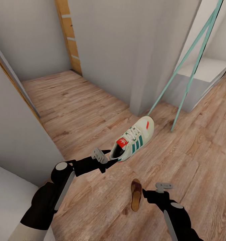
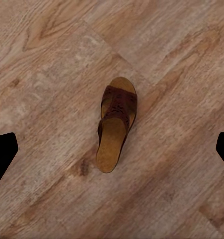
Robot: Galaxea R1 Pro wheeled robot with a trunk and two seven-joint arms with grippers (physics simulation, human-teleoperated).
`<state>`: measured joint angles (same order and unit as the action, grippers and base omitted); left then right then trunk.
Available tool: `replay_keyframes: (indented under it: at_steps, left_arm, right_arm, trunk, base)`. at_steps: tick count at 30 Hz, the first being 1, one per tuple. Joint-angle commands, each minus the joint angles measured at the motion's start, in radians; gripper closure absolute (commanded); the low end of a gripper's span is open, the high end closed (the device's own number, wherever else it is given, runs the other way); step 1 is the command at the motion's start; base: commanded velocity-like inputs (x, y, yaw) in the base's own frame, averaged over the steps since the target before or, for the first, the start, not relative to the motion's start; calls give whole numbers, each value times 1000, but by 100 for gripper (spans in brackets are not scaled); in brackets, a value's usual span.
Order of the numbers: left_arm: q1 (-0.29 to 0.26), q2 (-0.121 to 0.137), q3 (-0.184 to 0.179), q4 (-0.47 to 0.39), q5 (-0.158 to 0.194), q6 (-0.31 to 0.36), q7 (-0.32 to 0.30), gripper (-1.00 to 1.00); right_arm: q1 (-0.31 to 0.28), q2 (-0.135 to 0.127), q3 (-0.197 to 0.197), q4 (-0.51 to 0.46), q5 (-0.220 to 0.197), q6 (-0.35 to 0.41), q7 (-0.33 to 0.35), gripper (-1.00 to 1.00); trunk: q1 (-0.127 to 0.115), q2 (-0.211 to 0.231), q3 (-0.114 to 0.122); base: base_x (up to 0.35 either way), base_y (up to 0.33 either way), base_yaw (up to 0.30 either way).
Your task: Pick up the two gym shoes and the two sandals from the corridor floor and place them onto the hallstand (shoe rack) in the corridor, making sure they are on the rack and not on the floor. Arrange them so the two gym shoes are next to each other and the two sandals are next to each other.
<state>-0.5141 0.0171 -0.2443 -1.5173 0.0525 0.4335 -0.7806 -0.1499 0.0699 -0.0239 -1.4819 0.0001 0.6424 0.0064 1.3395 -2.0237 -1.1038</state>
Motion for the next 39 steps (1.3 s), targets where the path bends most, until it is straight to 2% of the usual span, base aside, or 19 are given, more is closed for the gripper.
replay_keyframes:
  at_steps: [1, 12, 14, 21, 24, 25, 27, 28, 30, 39]
  left_arm:
    - [0, 1, -1, -1, 6, 8, 0, 100]
    - [-2, 0, 0, -1, 6, 8, 0, 100]
    - [-4, 0, 0, -1, 6, 8, 0, 100]
    - [-23, -9, -1, -1, 16, 8, 0, 100]
    - [-38, -20, -1, -1, 43, 8, 0, 100]
    - [-46, -24, -1, -1, 54, 8, 0, 100]
    - [-49, -26, -1, -1, 61, 8, 0, 100]
    - [-51, -41, -2, -1, 67, 8, 0, 100]
    - [-53, -59, -3, -1, 69, 8, 0, 100]
    - [-53, -82, -7, -1, 70, 8, 0, 100]
  right_arm:
    - [0, 1, -1, -1, 0, 5, 0, -100]
    - [0, 1, -3, -1, 3, -6, -1, -100]
    - [0, 1, -3, 0, 5, -34, -1, -100]
    - [0, 1, -5, 13, 3, -257, -3, -100]
    - [0, 1, -3, 92, 2, -321, -3, -100]
    - [0, 1, -2, 145, 2, -352, -3, -100]
    - [0, 1, -1, 180, 2, -375, -3, -100]
    - [0, 1, -1, 237, 1, -422, -3, -100]
    - [0, 1, 0, 281, -1, -477, -3, -100]
    - [-2, 2, 1, 393, -1, -539, -3, -100]
  trunk:
    - [0, 0, -1]
    - [38, -70, -32]
    - [46, -84, -38]
    - [73, -133, -60]
    - [84, -154, -70]
    - [88, -161, -73]
    - [96, -175, -79]
    - [100, -182, -82]
    - [107, -196, -89]
    - [142, -259, -117]
  base:
    - [0, 0, 24]
    - [0, 0, 4]
    - [0, 0, 0]
    - [0, 0, 0]
    - [0, 0, 0]
    - [0, 0, 0]
    - [0, 0, 0]
    - [0, 0, 0]
    - [0, 0, 0]
    - [0, 0, 0]
